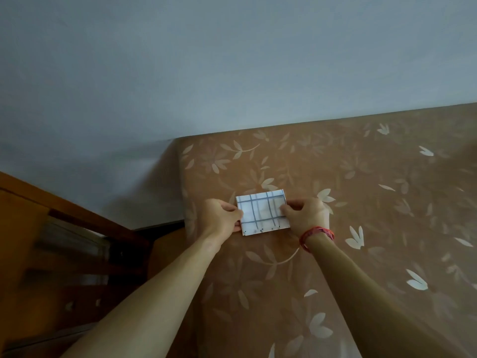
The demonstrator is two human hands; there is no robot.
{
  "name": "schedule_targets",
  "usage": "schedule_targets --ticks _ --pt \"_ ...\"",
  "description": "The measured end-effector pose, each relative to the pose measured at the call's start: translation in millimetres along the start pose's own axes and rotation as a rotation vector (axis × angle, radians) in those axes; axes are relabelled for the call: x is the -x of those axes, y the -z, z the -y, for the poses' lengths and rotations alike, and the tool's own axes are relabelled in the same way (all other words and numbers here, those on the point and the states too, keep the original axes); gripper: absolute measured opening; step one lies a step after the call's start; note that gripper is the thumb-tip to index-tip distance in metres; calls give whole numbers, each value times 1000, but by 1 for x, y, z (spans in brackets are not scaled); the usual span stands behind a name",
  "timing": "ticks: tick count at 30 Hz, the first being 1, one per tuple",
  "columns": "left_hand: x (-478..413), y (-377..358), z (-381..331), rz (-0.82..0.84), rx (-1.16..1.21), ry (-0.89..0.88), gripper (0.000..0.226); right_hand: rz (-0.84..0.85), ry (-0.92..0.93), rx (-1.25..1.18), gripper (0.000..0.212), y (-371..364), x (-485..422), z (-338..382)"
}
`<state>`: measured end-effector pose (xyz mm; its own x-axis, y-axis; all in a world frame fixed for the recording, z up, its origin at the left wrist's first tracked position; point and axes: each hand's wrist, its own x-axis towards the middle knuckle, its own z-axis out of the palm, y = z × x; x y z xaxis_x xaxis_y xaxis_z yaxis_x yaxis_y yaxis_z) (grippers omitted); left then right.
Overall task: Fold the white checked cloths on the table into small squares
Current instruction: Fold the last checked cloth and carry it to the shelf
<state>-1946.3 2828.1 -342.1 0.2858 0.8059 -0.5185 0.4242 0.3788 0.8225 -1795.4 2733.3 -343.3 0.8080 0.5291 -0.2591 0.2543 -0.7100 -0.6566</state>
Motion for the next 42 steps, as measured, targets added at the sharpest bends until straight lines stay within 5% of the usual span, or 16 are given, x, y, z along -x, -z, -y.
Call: schedule_targets --ticks 10,14,19,24,27,30,34,42 --pt "-16 14 1 -43 -378 -239 8 -23 23 62 14 -13 -9 7" --pt "-20 18 10 -115 -645 -669 5 -50 62 99 15 -13 -11 9" --pt "-30 -10 28 100 -968 -1001 50 -69 93 119 13 -13 -13 6" --pt "-36 -16 38 185 -1162 -960 58 -89 199 179 11 -14 -16 -2" --pt "-37 -17 42 180 -1202 -955 57 -200 591 396 29 -24 -13 -7" --pt "-40 -17 45 167 -1194 -991 64 -5 868 572 45 -39 -5 -8" --pt "-41 -15 48 164 -1104 -1011 61 253 819 675 66 -48 -7 -20" --pt "-38 5 52 154 -1168 -1019 55 261 741 757 64 -49 -3 -15"
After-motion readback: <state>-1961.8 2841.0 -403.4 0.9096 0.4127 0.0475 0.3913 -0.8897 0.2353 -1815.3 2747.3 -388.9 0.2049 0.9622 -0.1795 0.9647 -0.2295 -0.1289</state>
